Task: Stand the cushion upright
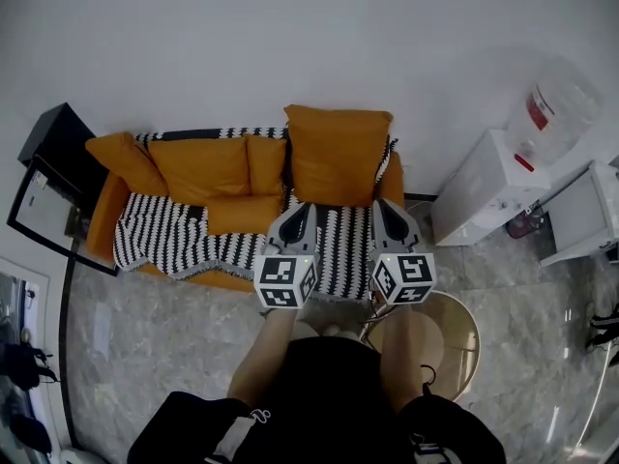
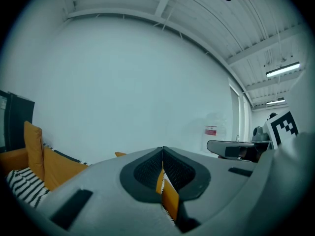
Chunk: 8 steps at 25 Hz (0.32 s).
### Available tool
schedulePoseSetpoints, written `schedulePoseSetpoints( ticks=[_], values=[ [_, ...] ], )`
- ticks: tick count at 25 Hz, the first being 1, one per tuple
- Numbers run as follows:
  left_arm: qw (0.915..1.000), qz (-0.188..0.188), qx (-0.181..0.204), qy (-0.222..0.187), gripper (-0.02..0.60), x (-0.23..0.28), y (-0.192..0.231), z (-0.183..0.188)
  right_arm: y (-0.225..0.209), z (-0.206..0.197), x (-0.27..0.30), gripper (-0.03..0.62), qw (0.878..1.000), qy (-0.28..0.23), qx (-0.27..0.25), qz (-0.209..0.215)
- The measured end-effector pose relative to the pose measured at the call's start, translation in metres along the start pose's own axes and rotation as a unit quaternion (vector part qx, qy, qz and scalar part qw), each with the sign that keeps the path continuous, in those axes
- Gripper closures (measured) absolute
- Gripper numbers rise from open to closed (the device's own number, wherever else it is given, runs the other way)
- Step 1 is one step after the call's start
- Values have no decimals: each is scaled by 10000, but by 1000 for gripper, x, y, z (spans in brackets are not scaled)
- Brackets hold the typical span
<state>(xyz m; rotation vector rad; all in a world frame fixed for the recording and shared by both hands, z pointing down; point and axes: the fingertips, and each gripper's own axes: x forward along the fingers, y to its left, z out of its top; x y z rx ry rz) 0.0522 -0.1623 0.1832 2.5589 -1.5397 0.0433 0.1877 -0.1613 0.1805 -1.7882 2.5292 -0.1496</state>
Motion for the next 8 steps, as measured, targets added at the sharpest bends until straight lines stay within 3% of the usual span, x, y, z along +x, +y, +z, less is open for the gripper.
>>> schedulePoseSetpoints(
  ticks=[8],
  values=[
    [10000,-49,-55,-19,571,5,-7,1,-5,4,-1,583,10000,-38,-21,57]
  ],
)
